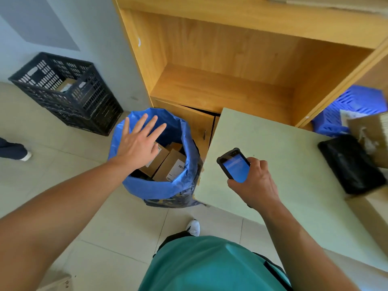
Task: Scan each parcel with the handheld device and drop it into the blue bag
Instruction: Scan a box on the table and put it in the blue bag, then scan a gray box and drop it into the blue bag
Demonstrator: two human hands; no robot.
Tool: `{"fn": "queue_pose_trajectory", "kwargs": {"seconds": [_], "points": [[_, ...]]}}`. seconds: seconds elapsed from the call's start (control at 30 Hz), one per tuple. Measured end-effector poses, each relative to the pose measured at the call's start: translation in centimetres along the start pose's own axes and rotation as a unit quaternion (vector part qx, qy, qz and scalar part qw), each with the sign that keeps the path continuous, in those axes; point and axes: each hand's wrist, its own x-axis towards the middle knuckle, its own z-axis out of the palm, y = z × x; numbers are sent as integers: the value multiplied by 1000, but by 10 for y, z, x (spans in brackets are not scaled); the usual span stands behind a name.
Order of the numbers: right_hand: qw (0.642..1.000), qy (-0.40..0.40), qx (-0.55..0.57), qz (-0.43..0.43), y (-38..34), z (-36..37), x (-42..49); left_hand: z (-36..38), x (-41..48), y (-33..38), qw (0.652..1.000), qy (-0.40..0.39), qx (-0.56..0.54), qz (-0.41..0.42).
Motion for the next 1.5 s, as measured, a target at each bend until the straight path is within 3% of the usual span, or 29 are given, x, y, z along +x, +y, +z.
{"fn": "queue_pose_trajectory", "kwargs": {"seconds": [0.2, 0.6, 0.9, 1.13, 1.5], "points": [[997, 20, 33, 63, 70, -32, -18, -16, 54, 84, 997, -9, -15, 75], [965, 106, 74, 227, 245, -102, -82, -45, 144, 326, 964, -10, -59, 260], [921, 155, 107, 341, 372, -133, -148, -72, 164, 527, 915, 10, -93, 392], [881, 174, 165, 408, 420, -130, -185, -88, 163, 641, 866, 26, -126, 483], [844, 174, 169, 479, 448, -147, -177, -80, 231, 750, 887, -107, -101, 438]]}}
